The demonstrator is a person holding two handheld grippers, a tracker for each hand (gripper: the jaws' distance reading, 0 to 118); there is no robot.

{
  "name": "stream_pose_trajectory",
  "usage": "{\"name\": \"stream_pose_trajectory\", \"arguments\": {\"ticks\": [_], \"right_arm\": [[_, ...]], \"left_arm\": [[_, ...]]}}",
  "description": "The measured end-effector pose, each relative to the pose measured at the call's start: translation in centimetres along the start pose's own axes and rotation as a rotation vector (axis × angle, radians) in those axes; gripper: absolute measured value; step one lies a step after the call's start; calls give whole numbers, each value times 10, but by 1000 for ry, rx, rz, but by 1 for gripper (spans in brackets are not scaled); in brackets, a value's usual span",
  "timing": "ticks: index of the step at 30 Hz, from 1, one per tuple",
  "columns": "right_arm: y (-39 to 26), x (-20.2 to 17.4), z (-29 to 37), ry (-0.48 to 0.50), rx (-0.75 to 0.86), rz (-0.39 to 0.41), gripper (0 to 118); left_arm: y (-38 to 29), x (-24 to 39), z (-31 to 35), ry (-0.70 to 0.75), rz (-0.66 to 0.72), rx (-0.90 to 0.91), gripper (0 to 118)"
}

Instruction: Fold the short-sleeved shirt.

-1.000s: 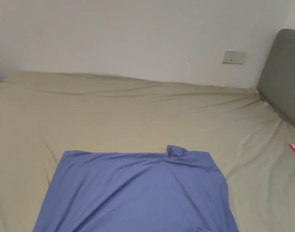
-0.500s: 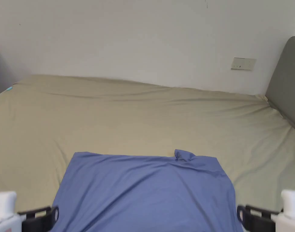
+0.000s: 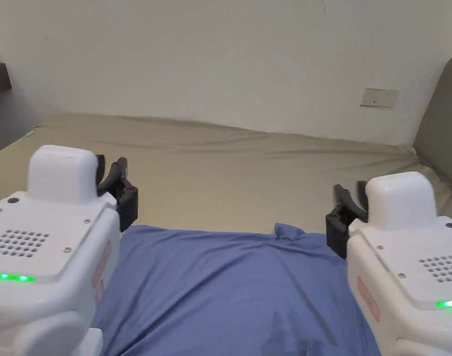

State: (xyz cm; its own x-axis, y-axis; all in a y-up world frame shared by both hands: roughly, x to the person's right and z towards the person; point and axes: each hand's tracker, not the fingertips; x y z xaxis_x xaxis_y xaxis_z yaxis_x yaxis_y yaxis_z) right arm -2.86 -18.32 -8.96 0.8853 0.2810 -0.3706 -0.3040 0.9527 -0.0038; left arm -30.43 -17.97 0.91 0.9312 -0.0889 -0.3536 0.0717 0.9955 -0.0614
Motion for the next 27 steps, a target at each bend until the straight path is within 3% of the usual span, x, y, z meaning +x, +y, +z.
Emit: {"name": "stream_pose_trajectory", "arguments": {"ticks": [1, 4, 8, 11, 15, 21, 26, 27], "right_arm": [[-4, -6, 0, -10, 11, 10, 2], [-6, -12, -3, -12, -11, 18, 2], [-7, -12, 2, -29, 5, 29, 2], [-6, -10, -1, -49, 2, 51, 2], [-11, -7, -9, -34, -14, 23, 2], [-35, -6, -18, -4, -79, 2, 2], [-61, 3, -20, -1, -146, 5, 2], [-65, 6, -19, 0, -156, 5, 2]], "left_arm": [[-2, 5, 1, 26, -16, 3, 0], [-9, 9, 3, 32, 36, 28, 0], [-9, 19, 0, -11, -106, 11, 0], [-9, 18, -1, -6, -94, 20, 0], [-15, 13, -10, -28, -61, -11, 0], [-65, 0, -28, -73, -140, -203, 0], [-153, -39, -41, -95, -24, -512, 0], [-172, -47, -42, -90, -5, -583, 11]]}}
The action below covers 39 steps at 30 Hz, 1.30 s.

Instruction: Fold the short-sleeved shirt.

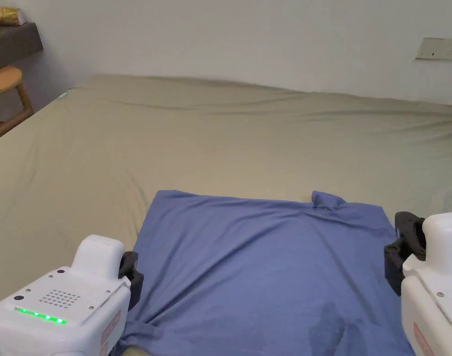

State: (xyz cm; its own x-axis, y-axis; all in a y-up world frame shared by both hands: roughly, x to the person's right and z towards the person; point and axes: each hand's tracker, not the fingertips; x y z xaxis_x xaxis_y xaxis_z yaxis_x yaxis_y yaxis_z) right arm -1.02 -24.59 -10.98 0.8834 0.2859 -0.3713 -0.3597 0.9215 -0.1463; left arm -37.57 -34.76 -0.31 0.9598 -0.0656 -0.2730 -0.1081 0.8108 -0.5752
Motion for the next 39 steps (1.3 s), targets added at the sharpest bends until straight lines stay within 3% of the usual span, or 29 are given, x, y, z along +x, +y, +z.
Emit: {"name": "stream_pose_trajectory", "arguments": {"ticks": [2, 3, 4, 8, 13, 15, 18, 20, 21, 24, 27, 28, 30, 31, 35, 39], "right_arm": [[-11, 7, 0, 9, -35, 11, 2], [-16, 11, -1, 12, -68, 18, 2], [-22, 14, -3, 12, -102, 19, 2], [-44, 27, -6, -6, -175, 14, 2], [-62, 38, -8, -36, -244, -8, 2], [-66, 41, -9, -51, -263, -4, 2], [-69, 45, -9, -57, -286, -15, 2], [-70, 47, -11, -64, -302, -10, 2], [-72, 48, -12, -72, -309, -4, 2], [-82, 54, -17, -78, -355, -4, 2], [-99, 63, -19, -71, -426, -63, 9], [-108, 65, -22, -63, -468, -63, 30], [-130, 69, -31, -45, -546, -60, 82], [-144, 69, -38, -34, -641, -45, 95], [-202, 70, -52, 69, -782, -161, 96], [-235, 61, -57, 33, -815, -117, 96]], "left_arm": [[-28, -17, -21, 24, 33, -132, 68], [-41, -26, -31, 46, 54, -182, 89], [-55, -32, -39, 57, 80, -210, 102], [-89, -52, -59, 105, 184, -288, 101], [-107, -56, -88, 139, 190, -370, 101], [-112, -51, -97, 172, 178, -432, 95], [-116, -43, -99, 113, 180, -400, 62], [-110, -38, -96, 98, 155, -379, 21], [-108, -33, -96, 81, 147, -376, 7], [-97, -19, -89, 96, 74, -345, 7], [-87, -24, -68, 82, 111, -271, 7], [-82, -27, -58, 103, 144, -226, 7], [-75, -30, -49, 66, 197, -222, 7], [-72, -29, -44, 62, 189, -211, 7], [-64, -18, -31, 68, 128, -187, 7], [-64, -8, -29, 85, 83, -203, 7]]}}
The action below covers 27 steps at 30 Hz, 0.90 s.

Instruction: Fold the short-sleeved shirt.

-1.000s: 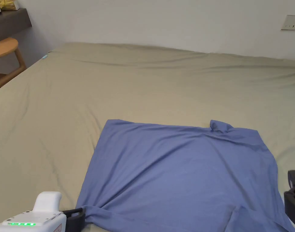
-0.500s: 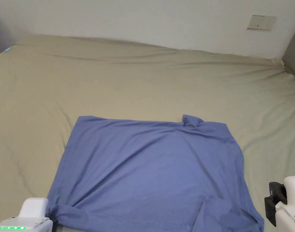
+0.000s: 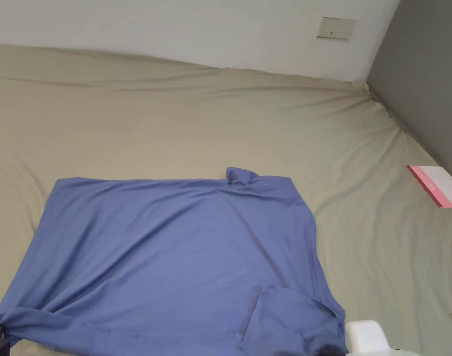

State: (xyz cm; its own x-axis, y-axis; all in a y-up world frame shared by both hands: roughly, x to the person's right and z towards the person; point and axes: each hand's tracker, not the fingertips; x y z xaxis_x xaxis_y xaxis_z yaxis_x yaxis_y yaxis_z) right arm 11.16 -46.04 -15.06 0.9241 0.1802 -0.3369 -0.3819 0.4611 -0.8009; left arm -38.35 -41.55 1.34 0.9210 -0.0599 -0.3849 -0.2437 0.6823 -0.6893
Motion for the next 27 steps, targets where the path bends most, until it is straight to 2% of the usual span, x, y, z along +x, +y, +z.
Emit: {"name": "stream_pose_trajectory", "arguments": {"ticks": [4, 6, 7, 8, 9, 10, 11, 13, 15, 21, 27], "right_arm": [[-3, -4, -12, 27, -16, -5, 94], [-2, -8, -12, 40, -21, 0, 88], [-1, -9, -13, 48, -24, 10, 81], [0, -10, -14, 58, -23, 17, 69], [0, -11, -17, 74, -23, 24, 50], [1, -11, -20, 103, -22, 22, 9], [1, -11, -25, 139, -26, 31, 3], [1, -12, -38, 118, -59, 76, 2], [5, -3, -33, 130, -19, 70, 2], [30, 25, 18, 185, 223, -12, 2], [84, 42, 42, 218, 297, -122, 2]], "left_arm": [[0, 3, -5, -1, -10, -34, 7], [-1, 3, -9, 7, -23, -49, 7], [-1, 4, -11, 13, -26, -57, 7], [-1, 4, -12, 13, -26, -62, 7], [-1, 2, -16, 14, -22, -69, 7], [-1, 3, -17, 17, -22, -75, 7], [-2, 4, -19, 21, -25, -79, 7], [-4, 4, -26, 23, -32, -95, 7], [-6, 5, -30, 26, -51, -108, 7], [4, -13, -25, 11, 0, -30, 7], [47, -17, -20, -13, 30, 38, 7]]}}
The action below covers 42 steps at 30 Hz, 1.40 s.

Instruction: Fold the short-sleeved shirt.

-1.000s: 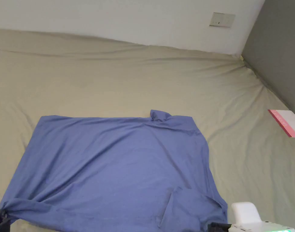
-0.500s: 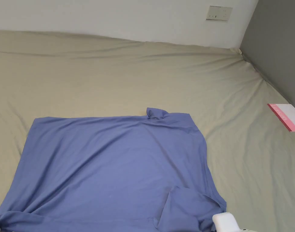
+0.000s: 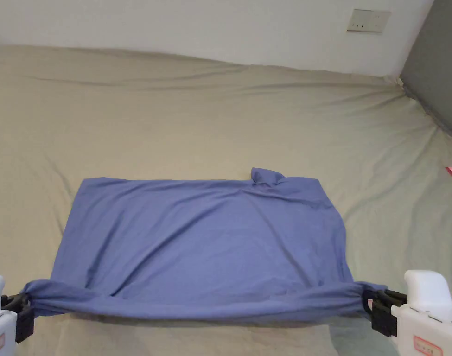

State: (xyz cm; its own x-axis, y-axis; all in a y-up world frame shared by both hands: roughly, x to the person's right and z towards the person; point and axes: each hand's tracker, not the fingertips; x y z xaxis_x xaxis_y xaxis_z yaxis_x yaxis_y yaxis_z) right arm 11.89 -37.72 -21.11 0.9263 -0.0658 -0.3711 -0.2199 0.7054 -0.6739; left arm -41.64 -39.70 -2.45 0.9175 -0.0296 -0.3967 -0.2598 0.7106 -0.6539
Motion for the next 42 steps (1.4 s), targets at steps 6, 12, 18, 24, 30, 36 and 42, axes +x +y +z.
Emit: {"name": "stream_pose_trajectory", "arguments": {"ticks": [6, 12, 18, 24, 30, 36, 42], "right_arm": [[36, -1, -52, -66, -43, 15, 2], [48, -5, -134, -115, -170, 31, 2], [54, 1, -192, -145, -220, 66, 2], [52, -1, -219, -166, -246, 93, 3], [56, -2, -214, -237, -155, 121, 77], [98, -3, -135, -194, 11, 83, 106], [146, -53, -14, -173, 332, 152, 106]], "left_arm": [[41, -1, -38, -16, 6, -13, 7], [57, 6, -104, -13, -38, -132, 7], [67, 11, -154, 13, -75, -226, 7], [63, 11, -174, 15, -79, -275, 7], [61, 4, -158, -6, 6, -242, 8], [86, 0, -102, -13, 33, -73, 108], [140, 15, 15, -60, 43, 319, 114]]}}
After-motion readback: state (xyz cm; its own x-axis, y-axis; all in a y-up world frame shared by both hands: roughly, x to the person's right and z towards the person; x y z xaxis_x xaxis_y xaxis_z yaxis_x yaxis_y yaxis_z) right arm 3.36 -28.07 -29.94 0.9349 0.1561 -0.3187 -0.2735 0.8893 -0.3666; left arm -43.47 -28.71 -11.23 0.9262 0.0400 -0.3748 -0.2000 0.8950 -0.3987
